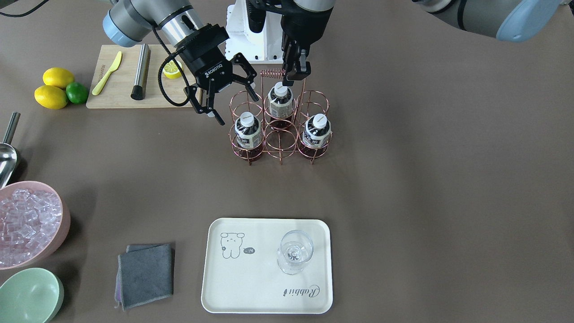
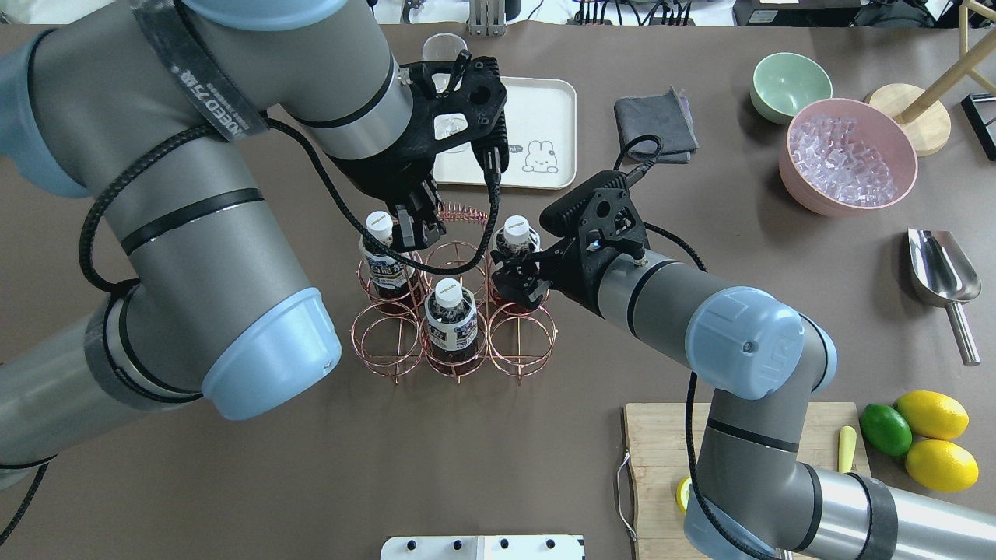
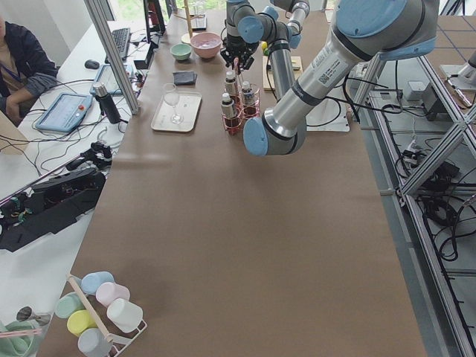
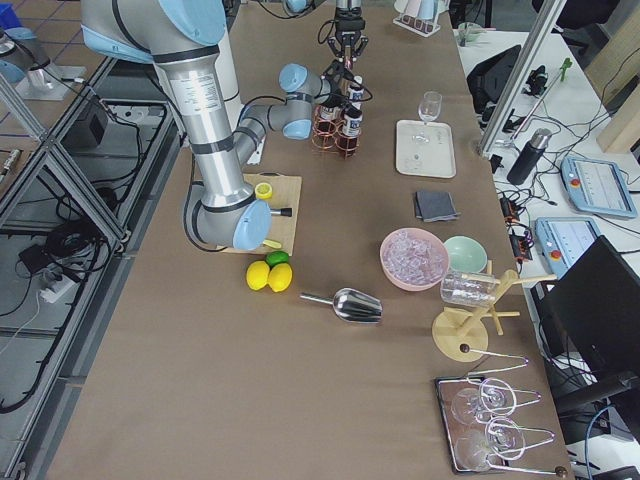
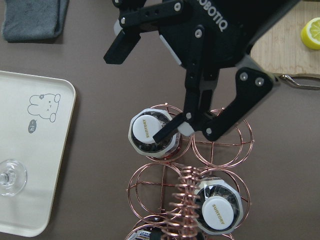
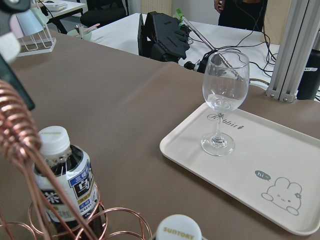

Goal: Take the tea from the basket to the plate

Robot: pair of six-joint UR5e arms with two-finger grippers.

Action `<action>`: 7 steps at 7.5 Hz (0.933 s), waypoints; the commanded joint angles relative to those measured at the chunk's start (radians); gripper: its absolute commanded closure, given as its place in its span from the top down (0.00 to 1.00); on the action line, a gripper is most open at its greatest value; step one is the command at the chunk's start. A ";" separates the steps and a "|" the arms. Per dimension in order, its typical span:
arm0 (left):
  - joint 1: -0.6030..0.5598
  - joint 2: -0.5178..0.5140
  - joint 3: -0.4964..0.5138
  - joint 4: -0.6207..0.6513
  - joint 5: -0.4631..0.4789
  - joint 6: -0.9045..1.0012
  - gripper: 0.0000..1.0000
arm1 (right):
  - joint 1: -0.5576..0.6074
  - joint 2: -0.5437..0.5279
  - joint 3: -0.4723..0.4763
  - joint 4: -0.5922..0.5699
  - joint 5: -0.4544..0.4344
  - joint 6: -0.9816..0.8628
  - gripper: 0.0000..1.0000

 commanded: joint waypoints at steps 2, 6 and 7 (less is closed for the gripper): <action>0.000 -0.001 -0.004 0.001 0.016 0.000 0.00 | -0.011 0.013 -0.018 0.000 -0.032 -0.060 0.87; 0.001 -0.001 -0.004 0.000 0.016 0.000 0.00 | 0.018 0.015 -0.026 -0.002 -0.029 -0.080 0.80; 0.001 -0.001 -0.005 0.001 0.017 0.000 0.00 | 0.021 0.026 -0.035 -0.003 -0.029 -0.080 0.75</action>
